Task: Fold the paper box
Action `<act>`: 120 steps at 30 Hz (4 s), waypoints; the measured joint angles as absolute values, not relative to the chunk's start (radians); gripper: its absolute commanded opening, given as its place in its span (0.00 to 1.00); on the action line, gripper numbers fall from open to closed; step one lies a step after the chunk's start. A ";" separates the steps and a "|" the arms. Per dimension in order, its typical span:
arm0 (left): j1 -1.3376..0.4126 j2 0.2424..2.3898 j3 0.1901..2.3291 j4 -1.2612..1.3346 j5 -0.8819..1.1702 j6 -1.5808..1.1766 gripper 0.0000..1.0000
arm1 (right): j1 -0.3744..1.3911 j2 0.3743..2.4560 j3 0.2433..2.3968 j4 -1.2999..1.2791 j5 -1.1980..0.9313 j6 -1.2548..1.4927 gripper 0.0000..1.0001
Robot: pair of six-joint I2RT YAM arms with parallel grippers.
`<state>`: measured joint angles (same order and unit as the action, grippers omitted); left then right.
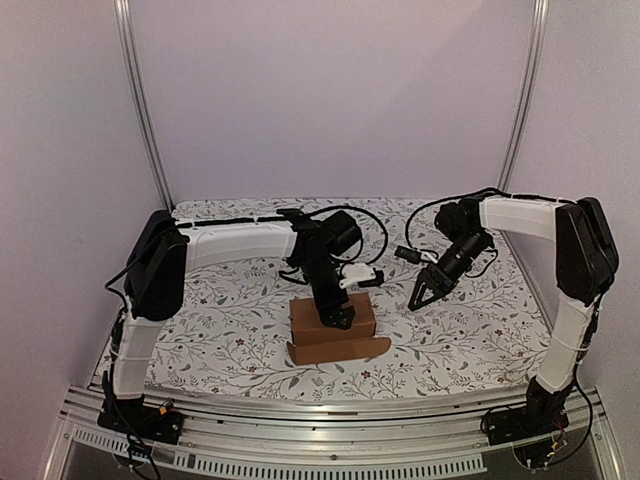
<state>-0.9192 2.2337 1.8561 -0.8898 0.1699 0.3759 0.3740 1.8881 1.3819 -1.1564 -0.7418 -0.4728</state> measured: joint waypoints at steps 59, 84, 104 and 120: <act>-0.902 1.994 1.566 -0.577 0.187 0.154 0.82 | 0.457 2.093 1.380 -1.158 -0.799 -0.409 0.62; -0.900 2.030 1.558 -0.528 0.162 0.080 0.82 | 0.457 2.007 1.351 -1.009 -0.836 -0.331 0.15; -0.899 2.054 1.559 -0.514 0.149 0.013 0.82 | 0.517 1.880 1.290 -0.798 -0.586 -0.208 0.09; -0.902 2.095 1.558 -0.462 0.148 -0.086 0.80 | 0.693 1.789 1.240 -0.748 -0.226 -0.232 0.20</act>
